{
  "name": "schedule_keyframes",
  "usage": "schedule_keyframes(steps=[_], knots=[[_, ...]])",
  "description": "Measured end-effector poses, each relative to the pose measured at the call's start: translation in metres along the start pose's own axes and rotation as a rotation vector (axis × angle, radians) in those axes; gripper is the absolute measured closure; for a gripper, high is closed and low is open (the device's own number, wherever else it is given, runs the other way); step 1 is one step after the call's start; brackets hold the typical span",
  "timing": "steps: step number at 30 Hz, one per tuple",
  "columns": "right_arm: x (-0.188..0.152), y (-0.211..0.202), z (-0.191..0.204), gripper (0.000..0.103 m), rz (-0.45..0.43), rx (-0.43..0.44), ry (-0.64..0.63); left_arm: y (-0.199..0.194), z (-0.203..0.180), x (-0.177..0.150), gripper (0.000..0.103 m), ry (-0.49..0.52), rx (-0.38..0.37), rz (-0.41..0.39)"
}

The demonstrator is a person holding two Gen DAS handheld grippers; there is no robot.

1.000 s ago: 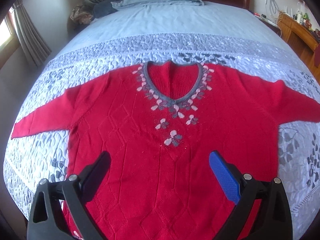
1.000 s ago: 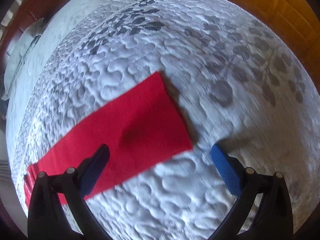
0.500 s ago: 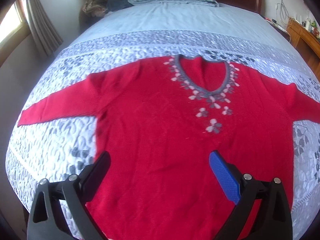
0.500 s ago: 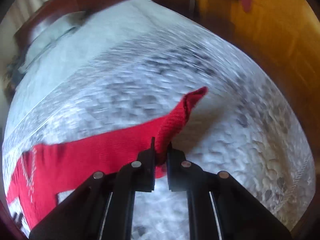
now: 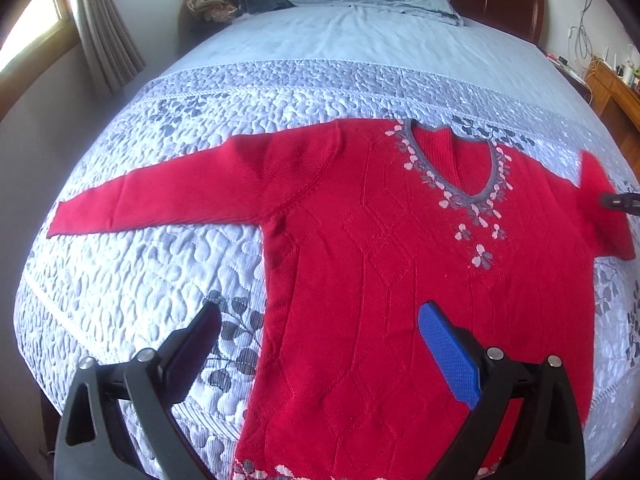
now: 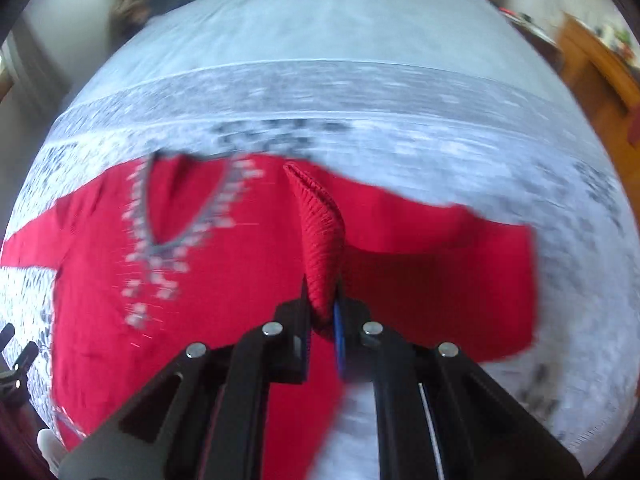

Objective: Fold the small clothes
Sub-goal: 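Fold the sleeve across the body with the right gripper while the left gripper grasps the other sleeve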

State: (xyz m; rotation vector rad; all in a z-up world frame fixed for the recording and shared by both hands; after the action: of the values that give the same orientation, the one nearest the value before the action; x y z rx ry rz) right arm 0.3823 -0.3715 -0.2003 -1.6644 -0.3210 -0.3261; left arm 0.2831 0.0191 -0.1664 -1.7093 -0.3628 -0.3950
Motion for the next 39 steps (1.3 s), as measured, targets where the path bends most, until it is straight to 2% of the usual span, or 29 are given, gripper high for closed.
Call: schedule_keyframes(steps=[3, 4, 7, 8, 10, 12, 14, 15, 16, 18, 19, 23, 25, 27, 29, 32, 35, 39], knots=[[-0.001, 0.020, 0.038, 0.078, 0.056, 0.043, -0.032, 0.005, -0.003, 0.007, 0.004, -0.003, -0.027, 0.011], [-0.005, 0.027, 0.046, 0.069, 0.074, 0.058, -0.047, 0.008, -0.005, 0.009, 0.004, -0.003, -0.038, 0.018], [-0.018, 0.029, 0.035, 0.065, 0.083, 0.128, -0.018, 0.018, -0.016, 0.016, 0.004, -0.006, -0.072, 0.031], [-0.023, 0.028, 0.019, 0.062, 0.092, 0.164, 0.028, 0.022, -0.022, 0.018, 0.004, -0.007, -0.087, 0.034], [-0.029, 0.025, -0.005, 0.062, 0.091, 0.181, 0.074, 0.033, -0.042, 0.026, 0.004, -0.001, -0.127, 0.045], [-0.037, 0.022, -0.037, 0.062, 0.073, 0.149, 0.105, 0.046, -0.068, 0.031, 0.005, 0.002, -0.193, 0.067], [-0.049, 0.023, -0.065, 0.061, 0.073, 0.130, 0.133, 0.063, -0.107, 0.035, 0.007, -0.003, -0.315, 0.120], [-0.055, 0.024, -0.069, 0.061, 0.072, 0.128, 0.141, 0.069, -0.120, 0.035, 0.010, -0.005, -0.352, 0.138], [-0.063, 0.025, -0.079, 0.061, 0.071, 0.122, 0.152, 0.081, -0.142, 0.035, 0.012, -0.001, -0.412, 0.180], [-0.076, 0.025, -0.093, 0.061, 0.064, 0.120, 0.164, 0.101, -0.171, 0.034, 0.023, -0.003, -0.492, 0.255], [-0.083, 0.024, -0.098, 0.061, 0.061, 0.124, 0.170, 0.116, -0.185, 0.033, 0.025, -0.018, -0.528, 0.307], [-0.102, 0.024, -0.119, 0.061, 0.044, 0.143, 0.200, 0.157, -0.207, 0.026, 0.040, -0.075, -0.520, 0.423], [-0.105, 0.025, -0.121, 0.061, 0.032, 0.133, 0.200, 0.167, -0.211, 0.025, 0.042, -0.106, -0.521, 0.444], [-0.110, 0.026, -0.126, 0.060, 0.021, 0.117, 0.199, 0.168, -0.215, 0.029, 0.062, -0.114, -0.510, 0.426], [-0.115, 0.029, -0.129, 0.060, 0.021, 0.111, 0.206, 0.168, -0.219, 0.034, 0.072, -0.116, -0.506, 0.422], [-0.118, 0.031, -0.132, 0.060, 0.019, 0.110, 0.216, 0.179, -0.218, 0.040, 0.097, -0.118, -0.473, 0.409], [-0.120, 0.025, -0.133, 0.060, 0.008, 0.108, 0.220, 0.173, -0.213, 0.050, 0.099, -0.154, -0.492, 0.367], [-0.117, 0.016, -0.141, 0.060, -0.004, 0.093, 0.231, 0.135, -0.195, 0.081, 0.099, -0.163, -0.518, 0.216]])
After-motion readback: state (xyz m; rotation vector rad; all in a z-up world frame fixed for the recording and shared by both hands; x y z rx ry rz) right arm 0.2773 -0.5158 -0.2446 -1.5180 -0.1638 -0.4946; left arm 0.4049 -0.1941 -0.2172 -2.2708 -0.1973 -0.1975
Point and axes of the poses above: each gripper's, at about its wrist camera, not at the fingertips, and y roughly the way its jaws point, z to its left, x to its top, the point moved 7 cm from there along y, roughly the way its jaws point, and after that the axes turned 15 degrees about -x, right-handed, at the moved point
